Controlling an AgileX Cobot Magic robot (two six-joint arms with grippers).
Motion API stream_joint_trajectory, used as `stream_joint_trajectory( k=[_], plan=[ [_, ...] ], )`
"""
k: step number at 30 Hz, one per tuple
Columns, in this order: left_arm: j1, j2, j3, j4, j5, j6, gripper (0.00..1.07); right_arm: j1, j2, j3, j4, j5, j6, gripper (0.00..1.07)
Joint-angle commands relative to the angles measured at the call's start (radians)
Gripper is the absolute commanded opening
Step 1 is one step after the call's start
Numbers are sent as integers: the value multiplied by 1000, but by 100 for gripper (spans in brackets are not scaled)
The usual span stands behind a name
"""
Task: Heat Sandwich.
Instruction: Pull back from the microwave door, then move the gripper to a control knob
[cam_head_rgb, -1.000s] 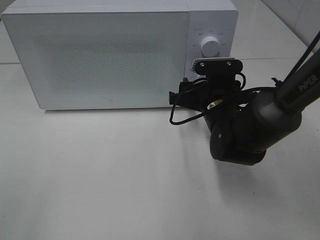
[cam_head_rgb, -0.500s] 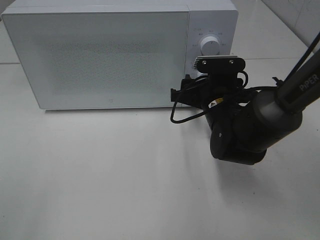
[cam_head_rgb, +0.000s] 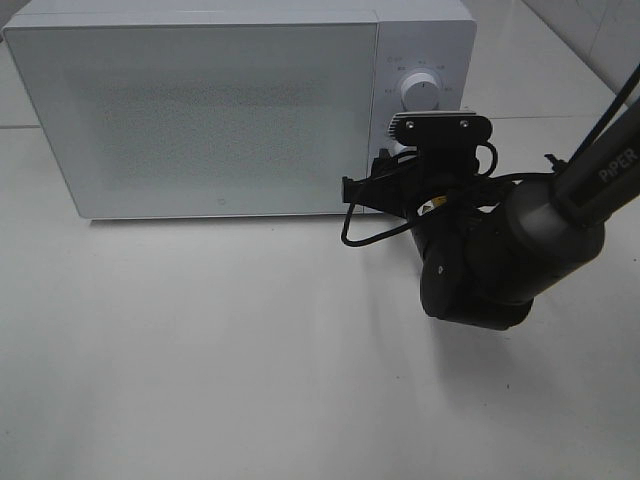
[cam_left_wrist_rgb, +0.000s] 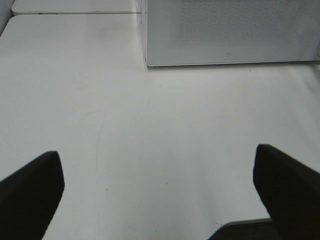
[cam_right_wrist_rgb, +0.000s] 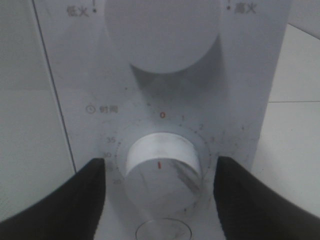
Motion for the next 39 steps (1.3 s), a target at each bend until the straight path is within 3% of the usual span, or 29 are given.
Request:
stream_joint_trajectory(
  k=[1,5,7,11,24,39],
  plan=[
    [4,-17,1,-7,-4,-6,97,1,-18,-10,-3,-143,-8,45],
    [4,-17,1,-7,-4,-6,97,1,-18,-10,-3,-157,-8,32],
    [4,-17,1,-7,-4,-6,97,-1,-18,-10,-4,-161,-11,20],
    [4,-17,1,-7,-4,-6,97,-1,-18,-10,-4,-166,-11,11],
    [4,-17,1,-7,-4,-6,97,-1,-18,-10,-19,-166,43,12],
    [4,-17,1,-7,-4,-6,97,-1,-18,-10,-23,-196,575,12]
  ],
)
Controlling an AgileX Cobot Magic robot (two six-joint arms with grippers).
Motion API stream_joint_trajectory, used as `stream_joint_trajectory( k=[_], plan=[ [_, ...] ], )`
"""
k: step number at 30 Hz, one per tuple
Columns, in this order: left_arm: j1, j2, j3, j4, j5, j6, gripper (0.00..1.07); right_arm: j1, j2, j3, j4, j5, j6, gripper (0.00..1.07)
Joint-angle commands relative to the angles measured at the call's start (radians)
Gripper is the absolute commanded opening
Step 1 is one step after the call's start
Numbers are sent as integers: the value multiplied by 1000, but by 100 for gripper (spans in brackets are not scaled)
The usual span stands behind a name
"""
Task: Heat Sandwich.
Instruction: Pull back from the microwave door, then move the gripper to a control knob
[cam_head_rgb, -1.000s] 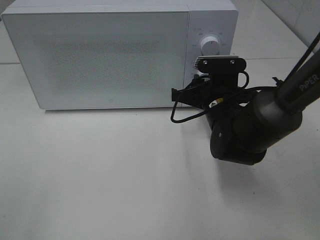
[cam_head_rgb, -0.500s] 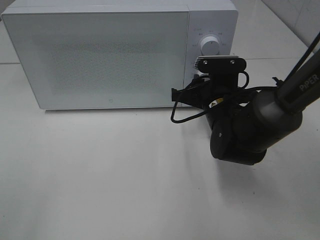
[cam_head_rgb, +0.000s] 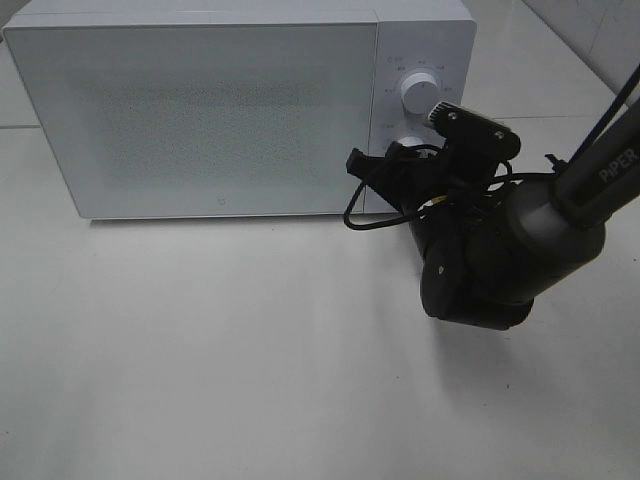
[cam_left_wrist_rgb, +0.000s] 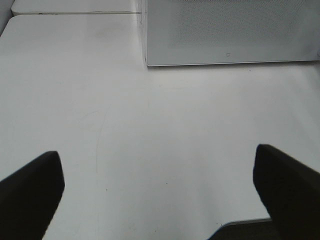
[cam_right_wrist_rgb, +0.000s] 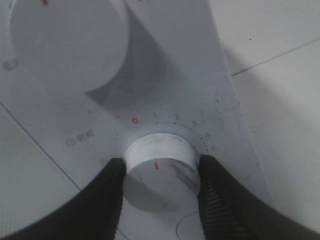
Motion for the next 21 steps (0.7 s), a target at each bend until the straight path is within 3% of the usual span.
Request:
stream_joint_trajectory(
  k=[1,6,21],
  plan=[
    [4,-17,1,-7,-4,-6,97,-5,-18,-10,-17,-193,185,12],
    [4,-17,1,-7,-4,-6,97,-13,-17,-10,-21,-193,460,12],
    [4,-17,1,-7,-4,-6,97,-13,-17,-10,14,-191,996,12]
  ],
)
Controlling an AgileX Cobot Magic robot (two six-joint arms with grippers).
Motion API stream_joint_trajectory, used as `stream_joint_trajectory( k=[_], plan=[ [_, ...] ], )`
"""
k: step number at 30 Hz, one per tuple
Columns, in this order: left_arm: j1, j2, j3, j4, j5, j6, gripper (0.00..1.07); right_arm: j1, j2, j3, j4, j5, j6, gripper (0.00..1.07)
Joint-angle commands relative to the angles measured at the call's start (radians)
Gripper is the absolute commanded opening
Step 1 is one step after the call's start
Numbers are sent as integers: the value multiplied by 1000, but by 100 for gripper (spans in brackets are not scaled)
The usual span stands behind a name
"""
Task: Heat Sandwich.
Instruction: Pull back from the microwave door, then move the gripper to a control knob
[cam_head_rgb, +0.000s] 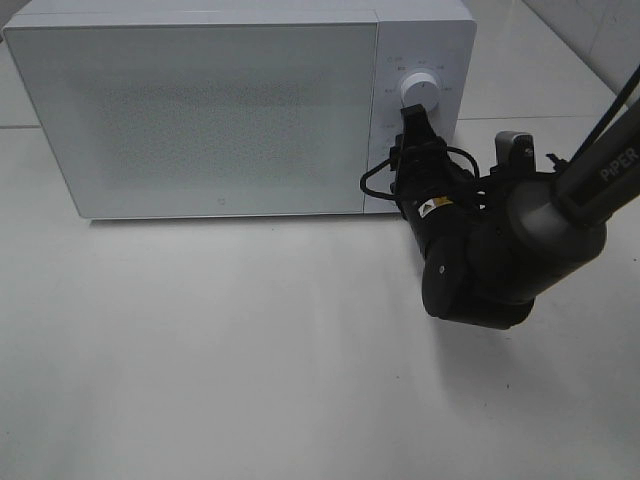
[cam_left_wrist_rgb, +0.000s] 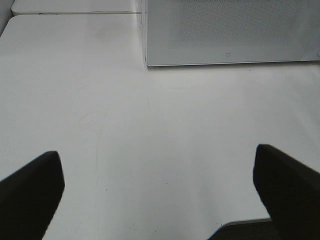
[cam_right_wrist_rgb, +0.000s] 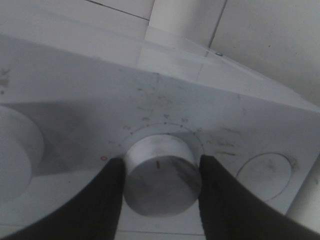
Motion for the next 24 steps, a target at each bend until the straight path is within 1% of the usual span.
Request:
stream_joint_trajectory(
  k=[1,2,6,7,9,14,17,24],
  plan=[
    [4,-17,1,-7,-4,-6,97,-6,-17,-10,28,-181,145,12],
    [4,-17,1,-7,-4,-6,97,-5,-17,-10,46,-177,201,12],
    [4,-17,1,-7,-4,-6,97,-3,-17,-10,64,-170,285,12],
    [4,-17,1,-7,-4,-6,97,-3,-17,-10,70,-160,354,12],
    [4,-17,1,-7,-4,-6,97,-3,-17,-10,84,-144,417,12],
    [4,-17,1,-7,-4,-6,97,-3,-17,-10,90,-109,518,12],
    [4,-17,1,-7,-4,-6,97,-3,-17,-10,87,-100,559,13],
    [4,-17,1,-7,-4,-6,97,-3,-17,-10,68,-99,513,14]
  ],
)
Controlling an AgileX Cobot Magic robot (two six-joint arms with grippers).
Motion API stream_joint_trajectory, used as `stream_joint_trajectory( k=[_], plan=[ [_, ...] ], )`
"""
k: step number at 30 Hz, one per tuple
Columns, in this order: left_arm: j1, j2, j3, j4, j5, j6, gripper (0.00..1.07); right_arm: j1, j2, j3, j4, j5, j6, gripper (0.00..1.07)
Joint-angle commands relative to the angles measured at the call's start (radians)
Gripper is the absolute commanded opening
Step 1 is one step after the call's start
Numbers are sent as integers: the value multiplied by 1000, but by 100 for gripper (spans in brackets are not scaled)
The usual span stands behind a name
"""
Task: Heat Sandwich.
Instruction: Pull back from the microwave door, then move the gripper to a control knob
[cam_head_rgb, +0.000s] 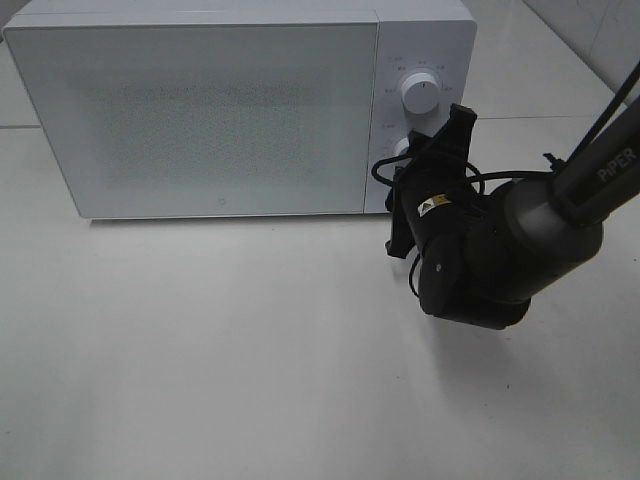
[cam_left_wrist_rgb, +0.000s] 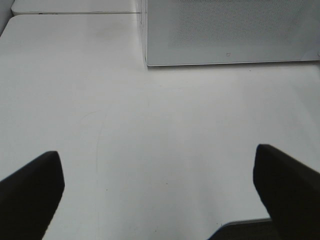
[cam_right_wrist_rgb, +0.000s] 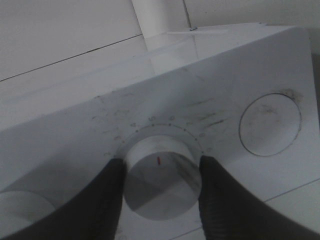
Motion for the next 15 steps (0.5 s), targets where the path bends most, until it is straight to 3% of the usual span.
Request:
stream_joint_trajectory(
  k=[1,8,13,15],
  plan=[
    [4,-17,1,-7,-4,-6,97,-7,-17,-5,26,-98,-31,15],
    [4,-17,1,-7,-4,-6,97,-7,-17,-5,7,-94,-87,19],
    [4,-17,1,-7,-4,-6,97,-7,-18,-5,8,-72,-131,28],
    [4,-17,1,-7,-4,-6,97,-7,-18,-4,9,-41,-156,38]
  ],
)
